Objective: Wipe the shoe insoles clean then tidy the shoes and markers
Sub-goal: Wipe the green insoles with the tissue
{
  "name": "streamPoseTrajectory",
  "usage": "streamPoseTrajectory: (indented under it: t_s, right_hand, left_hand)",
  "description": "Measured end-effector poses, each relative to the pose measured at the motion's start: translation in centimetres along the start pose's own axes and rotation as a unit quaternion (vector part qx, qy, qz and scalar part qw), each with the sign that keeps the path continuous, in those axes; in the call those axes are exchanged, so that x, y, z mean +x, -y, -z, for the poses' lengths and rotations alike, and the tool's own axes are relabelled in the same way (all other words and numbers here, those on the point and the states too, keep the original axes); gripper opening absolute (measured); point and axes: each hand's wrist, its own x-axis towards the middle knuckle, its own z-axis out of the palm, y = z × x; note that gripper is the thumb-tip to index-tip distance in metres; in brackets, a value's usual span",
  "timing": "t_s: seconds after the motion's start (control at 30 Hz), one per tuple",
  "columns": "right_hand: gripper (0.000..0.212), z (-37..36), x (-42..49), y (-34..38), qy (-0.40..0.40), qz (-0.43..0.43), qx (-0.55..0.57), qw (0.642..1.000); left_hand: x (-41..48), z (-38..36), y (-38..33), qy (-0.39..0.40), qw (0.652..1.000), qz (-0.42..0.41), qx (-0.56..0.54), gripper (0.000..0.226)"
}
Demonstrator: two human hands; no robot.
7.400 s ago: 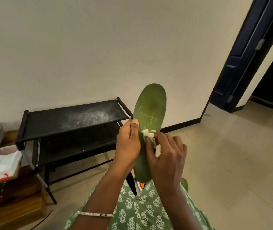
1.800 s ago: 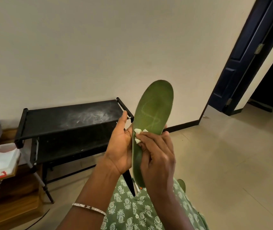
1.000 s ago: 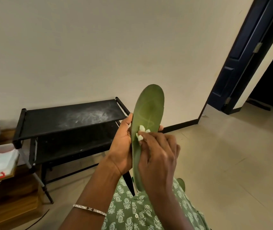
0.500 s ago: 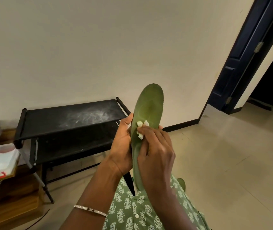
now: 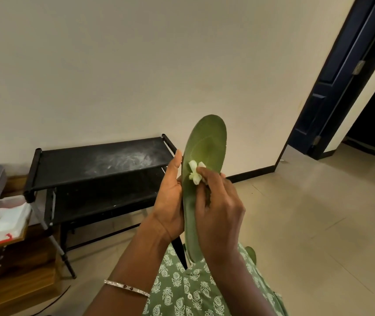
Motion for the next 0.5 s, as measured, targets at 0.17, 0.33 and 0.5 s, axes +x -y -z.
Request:
streamPoseTrajectory:
  t_s: [0.17, 0.33, 0.5]
  right_hand:
    - [0.023, 0.0, -0.8, -0.2, 0.032, -0.037, 0.024, 0.999]
    - [0.018, 0.4, -3.0, 0.5, 0.09, -0.038, -0.003, 0.995]
    - [0.019, 0.0, -1.1, -0.5, 0.035, -0.001, -0.116, 0.993]
  left_hand:
    - [0.0, 0.2, -0.2, -0.023, 0.999, -0.015, 0.028, 0.082]
    - [0.0, 0.6, -0.5, -0.013, 0.997, -0.025, 0.068, 0.089]
    - [-0.2, 0.1, -0.2, -0.021, 0.997, -0.027, 0.069, 0.079]
